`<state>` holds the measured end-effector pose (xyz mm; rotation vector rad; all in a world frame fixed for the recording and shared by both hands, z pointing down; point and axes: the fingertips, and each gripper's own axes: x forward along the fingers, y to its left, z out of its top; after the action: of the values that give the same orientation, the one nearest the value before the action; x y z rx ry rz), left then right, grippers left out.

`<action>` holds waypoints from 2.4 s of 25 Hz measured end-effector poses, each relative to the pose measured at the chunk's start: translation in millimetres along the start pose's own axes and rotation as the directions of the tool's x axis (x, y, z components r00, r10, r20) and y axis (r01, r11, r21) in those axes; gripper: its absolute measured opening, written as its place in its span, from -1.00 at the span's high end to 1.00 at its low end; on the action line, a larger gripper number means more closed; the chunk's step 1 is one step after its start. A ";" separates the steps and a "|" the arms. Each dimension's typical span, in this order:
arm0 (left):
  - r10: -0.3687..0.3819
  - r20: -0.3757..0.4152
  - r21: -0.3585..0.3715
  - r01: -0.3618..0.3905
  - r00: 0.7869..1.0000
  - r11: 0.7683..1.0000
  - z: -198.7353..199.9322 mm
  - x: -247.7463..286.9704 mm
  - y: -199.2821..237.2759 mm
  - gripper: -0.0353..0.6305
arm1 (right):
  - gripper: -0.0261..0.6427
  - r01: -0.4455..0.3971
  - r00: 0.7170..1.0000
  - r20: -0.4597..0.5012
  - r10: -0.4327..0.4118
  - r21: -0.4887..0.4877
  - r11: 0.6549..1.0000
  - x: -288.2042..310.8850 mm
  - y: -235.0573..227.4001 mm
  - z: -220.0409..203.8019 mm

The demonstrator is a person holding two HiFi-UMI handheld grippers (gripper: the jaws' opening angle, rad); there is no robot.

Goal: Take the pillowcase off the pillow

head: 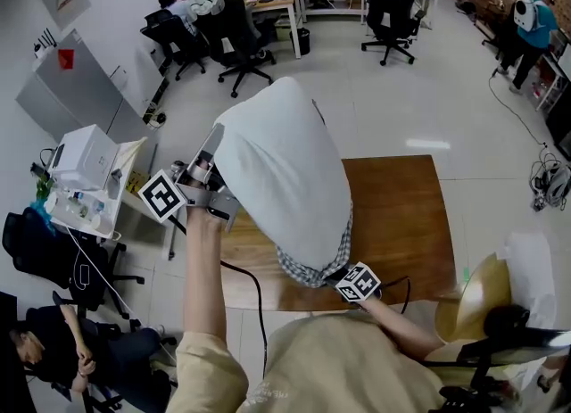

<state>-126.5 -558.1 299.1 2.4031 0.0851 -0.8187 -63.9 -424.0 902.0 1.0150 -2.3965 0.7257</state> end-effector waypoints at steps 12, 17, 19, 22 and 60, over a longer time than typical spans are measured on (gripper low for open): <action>-0.149 -0.096 0.015 0.151 0.984 0.988 -25.2 -27.7 -57.3 0.86 | 0.30 -0.262 0.833 0.537 0.133 0.171 0.950 -188.1 -44.1 97.3; -0.157 -0.142 0.016 0.160 0.977 0.987 -39.9 -17.1 -75.2 0.85 | 0.34 -0.226 0.766 0.642 -0.022 0.302 0.926 -197.9 -144.8 167.2; -0.126 -0.168 0.013 0.130 0.978 0.991 -56.8 -20.7 -72.9 0.86 | 0.34 -0.254 0.764 0.645 -0.016 0.323 0.912 -180.2 -172.4 182.8; -0.118 -0.218 0.069 0.136 0.969 0.988 -84.3 -10.7 -84.7 0.86 | 0.34 -0.311 0.779 0.625 0.041 0.330 0.892 -148.0 -195.1 191.3; -0.026 -0.092 0.187 0.043 0.995 0.981 -3.4 51.8 -26.4 0.85 | 0.34 -0.300 0.886 0.414 0.210 0.166 0.939 -136.5 11.6 110.6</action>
<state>-89.0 -540.9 257.9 2.6239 0.0881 -0.7645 -6.2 -413.9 735.9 1.0176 -2.8887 0.9886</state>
